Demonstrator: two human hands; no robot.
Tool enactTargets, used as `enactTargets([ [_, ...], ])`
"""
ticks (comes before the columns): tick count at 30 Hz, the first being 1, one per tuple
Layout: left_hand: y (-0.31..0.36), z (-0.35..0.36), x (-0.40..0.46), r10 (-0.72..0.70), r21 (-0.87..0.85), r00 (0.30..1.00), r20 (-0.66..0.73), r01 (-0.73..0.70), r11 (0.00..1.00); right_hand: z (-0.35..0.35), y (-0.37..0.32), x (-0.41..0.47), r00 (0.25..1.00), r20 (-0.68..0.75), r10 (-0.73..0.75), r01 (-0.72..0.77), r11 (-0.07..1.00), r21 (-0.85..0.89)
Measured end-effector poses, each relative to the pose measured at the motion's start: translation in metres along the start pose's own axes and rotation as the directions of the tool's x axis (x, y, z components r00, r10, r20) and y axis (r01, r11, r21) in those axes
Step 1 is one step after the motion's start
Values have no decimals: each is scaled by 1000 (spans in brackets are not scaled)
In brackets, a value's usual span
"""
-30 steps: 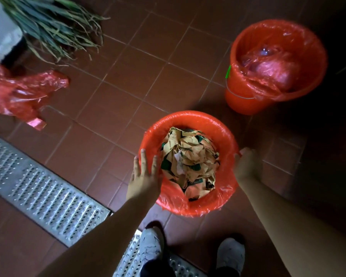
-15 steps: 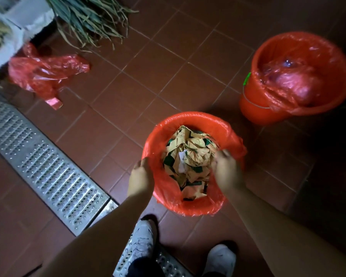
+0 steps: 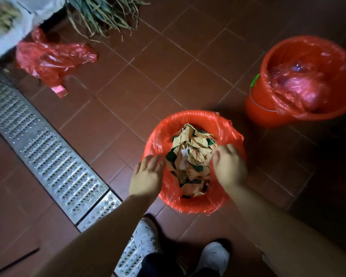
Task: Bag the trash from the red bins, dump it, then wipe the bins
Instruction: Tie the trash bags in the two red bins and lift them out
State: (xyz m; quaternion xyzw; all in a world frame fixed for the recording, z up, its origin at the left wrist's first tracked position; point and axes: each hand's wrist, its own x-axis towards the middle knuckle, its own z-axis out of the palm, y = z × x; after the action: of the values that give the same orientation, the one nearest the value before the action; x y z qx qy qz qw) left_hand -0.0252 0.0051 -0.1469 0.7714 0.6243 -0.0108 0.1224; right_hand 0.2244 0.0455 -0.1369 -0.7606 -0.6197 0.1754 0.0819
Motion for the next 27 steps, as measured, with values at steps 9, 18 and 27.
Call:
enactTargets([
  [9, -6, 3, 33, -354, -206, 924, 144, 377, 903, -7, 28, 52, 945, 61, 320, -320, 947, -16],
  [18, 11, -6, 66, -50, -205, 998, 35, 56, 977, -5, 18, 56, 985, -44, 169, -166, 984, 67],
  [27, 3, -16, 57, -268, -222, 963, -16, 258, 940, -12, -18, 24, 998, -34, -52, 57, 980, 190],
])
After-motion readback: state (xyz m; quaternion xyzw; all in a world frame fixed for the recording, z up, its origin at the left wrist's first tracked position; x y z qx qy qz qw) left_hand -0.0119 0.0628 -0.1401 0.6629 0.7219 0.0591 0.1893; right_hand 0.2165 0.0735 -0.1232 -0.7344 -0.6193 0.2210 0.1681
